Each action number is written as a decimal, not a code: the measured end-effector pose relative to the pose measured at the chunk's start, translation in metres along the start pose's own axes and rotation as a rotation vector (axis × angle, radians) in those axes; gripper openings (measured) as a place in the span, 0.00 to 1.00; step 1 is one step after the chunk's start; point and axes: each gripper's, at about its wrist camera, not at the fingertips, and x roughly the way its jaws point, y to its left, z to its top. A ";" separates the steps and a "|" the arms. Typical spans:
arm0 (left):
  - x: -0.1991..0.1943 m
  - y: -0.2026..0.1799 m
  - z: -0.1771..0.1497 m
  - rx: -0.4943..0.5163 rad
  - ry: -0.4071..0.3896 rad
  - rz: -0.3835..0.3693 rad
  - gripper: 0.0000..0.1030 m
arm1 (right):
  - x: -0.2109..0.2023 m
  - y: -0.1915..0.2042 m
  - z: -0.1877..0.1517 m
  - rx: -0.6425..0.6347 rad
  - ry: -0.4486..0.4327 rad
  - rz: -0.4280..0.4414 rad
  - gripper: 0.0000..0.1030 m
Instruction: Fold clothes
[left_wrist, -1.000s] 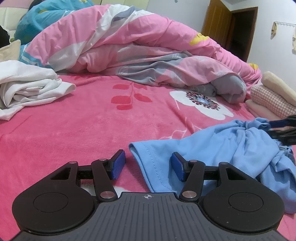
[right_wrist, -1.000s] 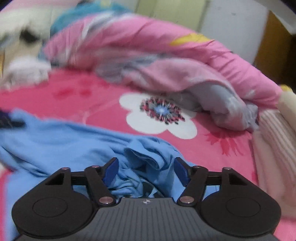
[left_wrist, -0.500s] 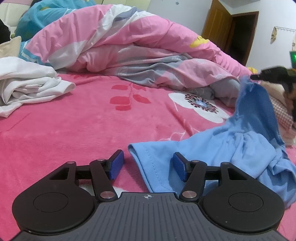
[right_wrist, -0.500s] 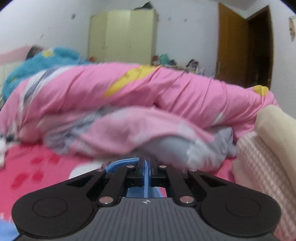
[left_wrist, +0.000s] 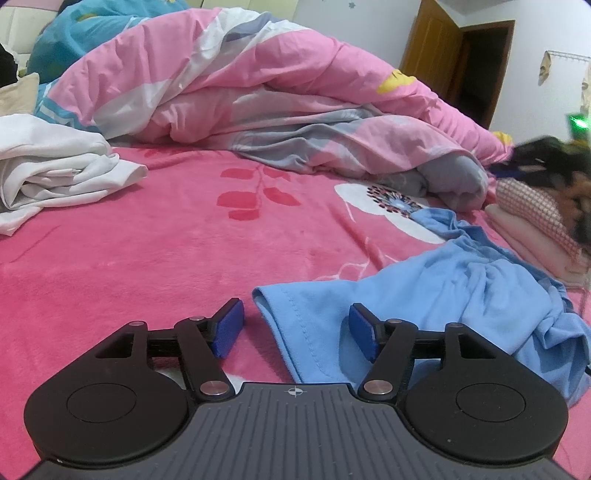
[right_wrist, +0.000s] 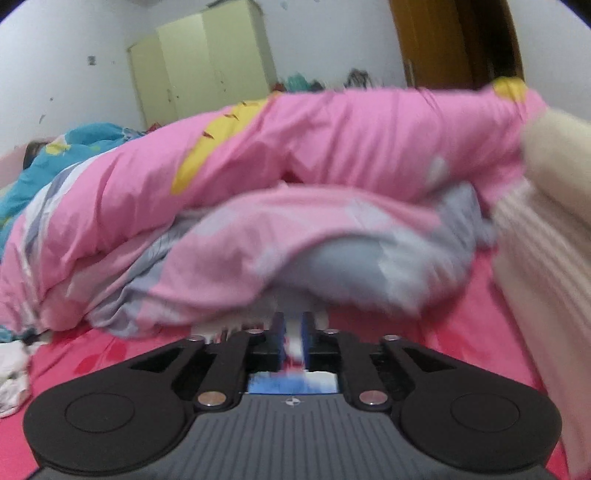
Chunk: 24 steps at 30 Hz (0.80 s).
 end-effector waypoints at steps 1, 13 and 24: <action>0.000 0.000 0.000 0.000 0.000 0.000 0.62 | -0.015 -0.007 -0.006 0.030 0.008 0.006 0.46; -0.021 -0.004 0.017 -0.095 -0.040 -0.126 0.93 | -0.177 -0.065 -0.138 0.399 0.146 0.167 0.92; -0.021 -0.086 0.012 0.428 0.049 -0.165 1.00 | -0.161 -0.105 -0.174 0.580 0.173 0.189 0.92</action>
